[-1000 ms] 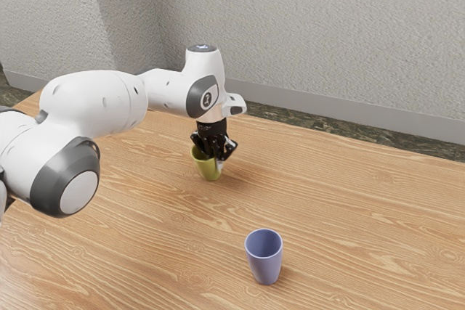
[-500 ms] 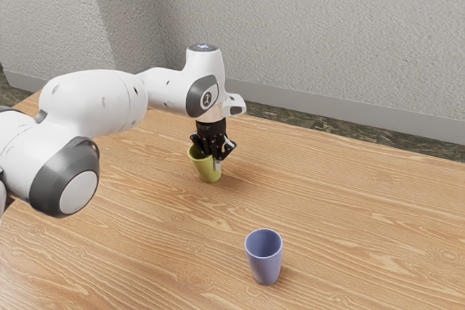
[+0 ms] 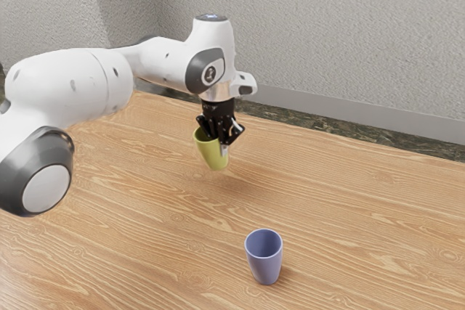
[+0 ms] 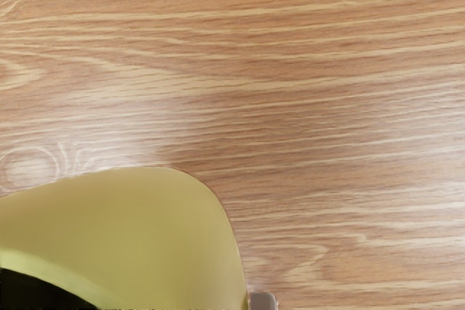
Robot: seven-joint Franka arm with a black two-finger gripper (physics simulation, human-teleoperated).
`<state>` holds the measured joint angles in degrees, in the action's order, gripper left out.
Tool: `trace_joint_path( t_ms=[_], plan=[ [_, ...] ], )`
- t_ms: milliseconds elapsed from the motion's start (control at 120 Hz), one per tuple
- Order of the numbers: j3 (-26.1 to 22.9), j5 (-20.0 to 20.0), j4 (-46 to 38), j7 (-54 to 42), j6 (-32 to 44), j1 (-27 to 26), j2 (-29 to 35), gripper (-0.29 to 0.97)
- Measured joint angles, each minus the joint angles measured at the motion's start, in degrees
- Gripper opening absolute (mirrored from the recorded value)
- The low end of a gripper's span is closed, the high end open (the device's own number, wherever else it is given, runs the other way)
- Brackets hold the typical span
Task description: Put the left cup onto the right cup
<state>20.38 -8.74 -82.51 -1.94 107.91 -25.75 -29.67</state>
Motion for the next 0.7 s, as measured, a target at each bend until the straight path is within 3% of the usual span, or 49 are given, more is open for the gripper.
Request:
trace_joint_path(
  t_ms=[367,700],
  plan=[
    [-9.14,4.33,-8.51,5.06,-3.29,-3.14,11.28,-0.11],
    [-13.41,5.64,-13.30,10.08,-3.81,-6.67,14.52,-0.10]
  ],
)
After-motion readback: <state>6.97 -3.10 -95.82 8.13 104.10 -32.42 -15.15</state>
